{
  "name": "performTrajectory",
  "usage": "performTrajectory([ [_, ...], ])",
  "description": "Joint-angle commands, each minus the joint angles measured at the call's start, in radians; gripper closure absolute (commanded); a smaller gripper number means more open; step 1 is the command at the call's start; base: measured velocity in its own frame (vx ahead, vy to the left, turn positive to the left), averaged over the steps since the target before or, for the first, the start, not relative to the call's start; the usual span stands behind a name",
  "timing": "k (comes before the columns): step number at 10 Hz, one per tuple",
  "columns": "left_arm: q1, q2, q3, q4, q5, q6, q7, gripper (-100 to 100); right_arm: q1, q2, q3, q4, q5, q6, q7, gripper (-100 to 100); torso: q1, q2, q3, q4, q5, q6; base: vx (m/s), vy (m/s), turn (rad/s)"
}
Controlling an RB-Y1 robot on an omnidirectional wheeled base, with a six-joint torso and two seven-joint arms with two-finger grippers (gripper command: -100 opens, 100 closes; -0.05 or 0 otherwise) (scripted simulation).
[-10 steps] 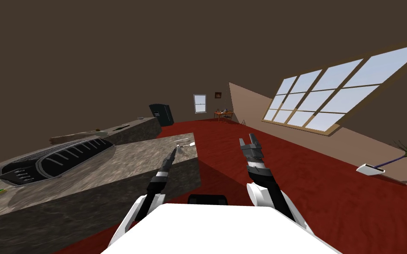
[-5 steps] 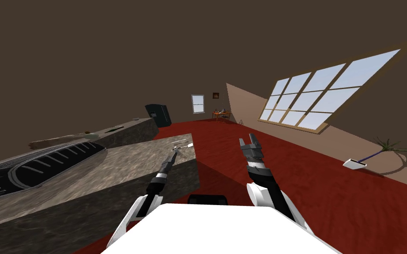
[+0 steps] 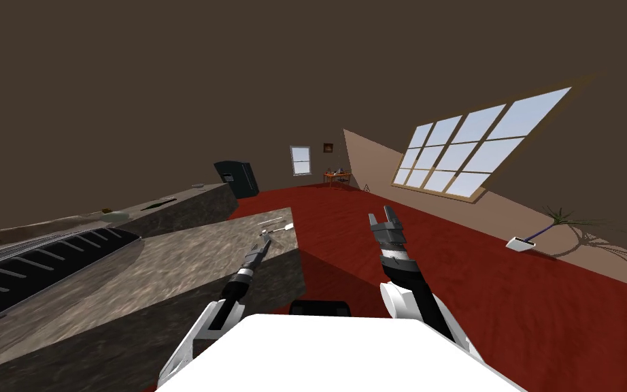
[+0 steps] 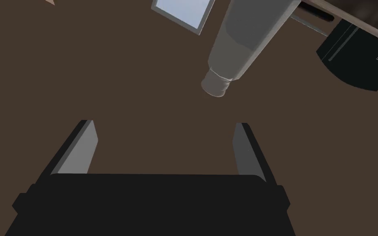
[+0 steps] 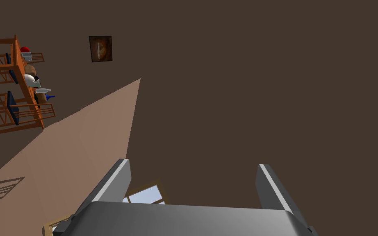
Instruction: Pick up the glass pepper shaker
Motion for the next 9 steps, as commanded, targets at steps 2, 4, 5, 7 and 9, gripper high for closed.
performTrajectory([
  [2,-0.019,0.036,0.018,0.054,-0.043,0.018,-0.035,-100,0.0,0.0,0.0,0.0,0.0,0.0,0.0,0,0.0,0.0,0.0,0.0,0.0,0.0,0.038,0.012,-0.077],
  [4,-0.033,0.061,0.03,0.091,-0.07,0.026,-0.056,-100,0.0,0.0,0.0,0.0,0.0,0.0,0.0,0,0.0,0.0,0.0,0.0,0.0,0.0,0.041,0.009,-0.069],
  [5,-0.039,0.072,0.035,0.106,-0.081,0.029,-0.065,-100,0.0,0.0,0.0,0.0,0.0,0.0,0.0,0,0.0,0.0,0.0,0.0,0.0,0.0,0.039,0.004,-0.066],
  [7,-0.058,0.106,0.05,0.143,-0.108,0.038,-0.089,-100,0.0,0.0,0.0,0.0,0.0,0.0,0.0,0,0.0,-0.002,-0.001,0.0,0.0,0.0,0.089,0.025,-0.083],
  [9,-0.062,0.094,0.046,0.144,-0.103,0.034,-0.088,0,0.0,0.0,0.0,0.0,0.0,0.0,0.0,0,0.0,0.001,0.0,0.0,0.0,0.0,0.004,0.002,-0.002],
])
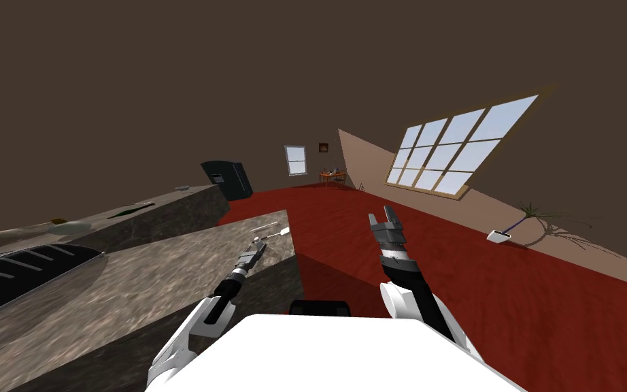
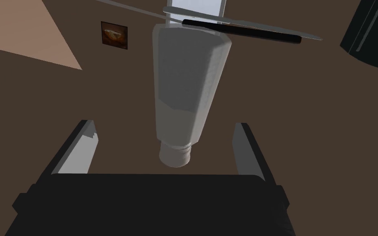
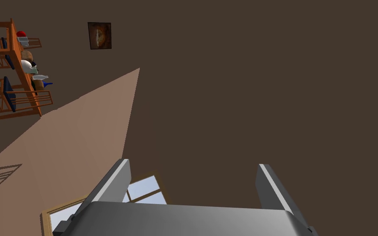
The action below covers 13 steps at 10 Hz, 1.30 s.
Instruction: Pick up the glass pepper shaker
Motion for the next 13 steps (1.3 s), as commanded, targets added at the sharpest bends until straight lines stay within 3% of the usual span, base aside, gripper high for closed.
performTrajectory([
  [1,-0.05,0.021,-0.001,0.05,0.017,-0.024,-0.014,-100,0.0,0.0,0.0,0.0,0.0,0.0,0.0,0,0.0,0.0,0.0,0.0,0.0,0.0,-0.043,-0.03,-0.032],
  [3,-0.073,0.021,-0.001,0.1,0.017,-0.024,-0.014,-100,0.0,0.0,0.0,0.0,0.0,0.0,0.0,0,-0.002,0.004,0.002,0.001,0.0,0.0,-0.05,-0.024,-0.008],
  [5,-0.146,0.042,-0.003,0.155,0.034,-0.049,-0.029,-100,0.0,0.0,0.0,0.0,0.0,0.0,0.0,0,-0.001,0.004,0.002,0.001,0.0,0.0,-0.065,-0.019,-0.023],
  [7,-0.147,0.042,-0.003,0.205,0.034,-0.049,-0.029,-100,0.0,0.0,0.0,0.0,0.0,0.0,0.0,0,-0.001,0.003,0.002,0.001,0.0,0.0,-0.013,-0.005,0.0],
  [9,-0.22,0.063,-0.004,0.27,0.05,-0.073,-0.043,-100,0.0,0.0,0.0,0.0,0.0,0.0,0.0,0,-0.001,0.003,0.002,0.001,0.0,0.0,-0.05,-0.016,-0.024],
  [10,-0.22,0.063,-0.004,0.307,0.05,-0.073,-0.043,-100,0.0,0.0,0.0,0.0,0.0,0.0,0.0,0,-0.001,0.004,0.002,0.001,0.0,0.0,-0.029,-0.014,-0.003],
  [12,-0.294,0.084,-0.006,0.364,0.067,-0.098,-0.058,-100,0.0,0.0,0.0,0.0,0.0,0.0,0.0,0,-0.001,0.004,0.002,0.001,0.0,0.0,-0.06,-0.027,-0.02],
  [13,-0.294,0.084,-0.006,0.398,0.067,-0.098,-0.058,-100,0.0,0.0,0.0,0.0,0.0,0.0,0.0,0,-0.002,0.004,0.003,0.001,0.0,0.0,-0.034,-0.017,-0.003],
])
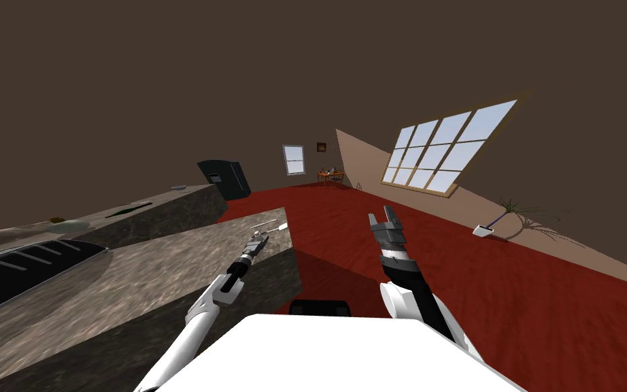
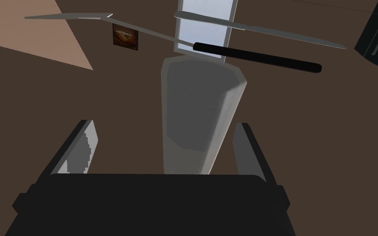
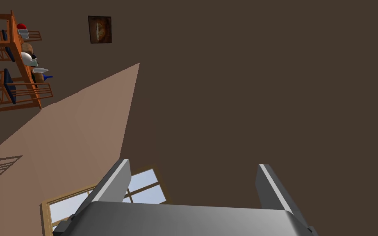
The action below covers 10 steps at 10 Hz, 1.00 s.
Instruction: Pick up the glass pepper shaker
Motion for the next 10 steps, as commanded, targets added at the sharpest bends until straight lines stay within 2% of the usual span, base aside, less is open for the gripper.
performTrajectory([
  [1,-0.05,0.022,-0.002,0.05,0.018,-0.023,-0.014,-100,0.0,0.0,0.0,0.0,0.0,0.0,0.0,0,0.0,0.0,0.0,0.0,0.0,0.0,-0.045,-0.027,-0.03],
  [2,-0.072,0.022,-0.002,0.079,0.018,-0.023,-0.014,-100,0.0,0.0,0.0,0.0,0.0,0.0,0.0,0,0.0,0.0,0.0,0.0,0.0,0.0,-0.056,-0.024,-0.014],
  [4,-0.072,0.022,-0.002,0.126,0.018,-0.023,-0.014,-100,0.0,0.0,0.0,0.0,0.0,0.0,0.0,0,0.0,0.0,0.0,0.0,0.0,0.0,-0.018,-0.006,0.002],
  [5,-0.12,0.043,-0.004,0.163,0.034,-0.047,-0.028,-100,0.0,0.0,0.0,0.0,0.0,0.0,0.0,0,0.001,-0.002,-0.001,0.0,0.0,0.0,-0.045,-0.021,-0.026],
  [6,-0.145,0.043,-0.004,0.187,0.034,-0.047,-0.028,-100,0.0,0.0,0.0,0.0,0.0,0.0,0.0,0,0.0,0.0,0.0,0.0,0.0,0.0,-0.055,-0.028,-0.022],
  [8,-0.145,0.043,-0.004,0.229,0.034,-0.047,-0.028,-100,0.0,0.0,0.0,0.0,0.0,0.0,0.0,0,0.0,0.0,0.0,0.0,0.0,0.0,-0.018,-0.007,0.001],
  [9,-0.189,0.064,-0.005,0.256,0.051,-0.072,-0.042,-100,0.0,0.0,0.0,0.0,0.0,0.0,0.0,0,0.001,-0.001,-0.001,0.0,0.0,0.0,-0.055,-0.018,-0.033],
  [10,-0.217,0.064,-0.005,0.295,0.051,-0.072,-0.042,-100,0.0,0.0,0.0,0.0,0.0,0.0,0.0,0,0.0,0.0,0.0,0.0,0.0,0.0,-0.06,-0.021,-0.016],
])
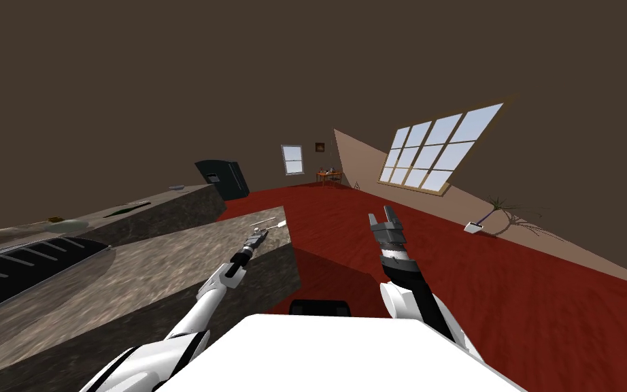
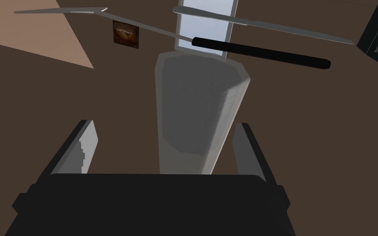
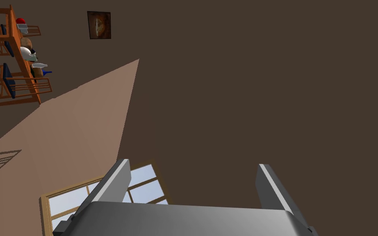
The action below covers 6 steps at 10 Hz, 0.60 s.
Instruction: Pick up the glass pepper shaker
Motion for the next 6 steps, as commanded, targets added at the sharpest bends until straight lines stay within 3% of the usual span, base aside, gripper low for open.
performTrajectory([
  [1,-0.019,0.0,0.0,0.05,0.002,-0.001,-0.004,-100,0.0,0.0,0.0,0.0,0.0,0.0,0.0,0,0.0,0.0,0.0,0.0,0.0,0.0,-0.026,-0.014,0.0],
  [2,-0.065,0.021,-0.002,0.083,0.019,-0.025,-0.018,-100,0.0,0.0,0.0,0.0,0.0,0.0,0.0,0,0.0,-0.001,-0.001,0.0,0.0,0.0,-0.055,-0.034,-0.022],
  [4,-0.092,0.021,-0.002,0.158,0.019,-0.025,-0.018,-100,0.0,0.0,0.0,0.0,0.0,0.0,0.0,0,-0.001,0.0,0.0,0.0,0.0,0.0,-0.047,-0.024,-0.012],
  [6,-0.166,0.043,-0.003,0.235,0.036,-0.05,-0.033,-100,0.0,0.0,0.0,0.0,0.0,0.0,0.0,0,0.0,0.0,0.0,0.0,0.0,0.0,-0.054,-0.018,-0.022],
])
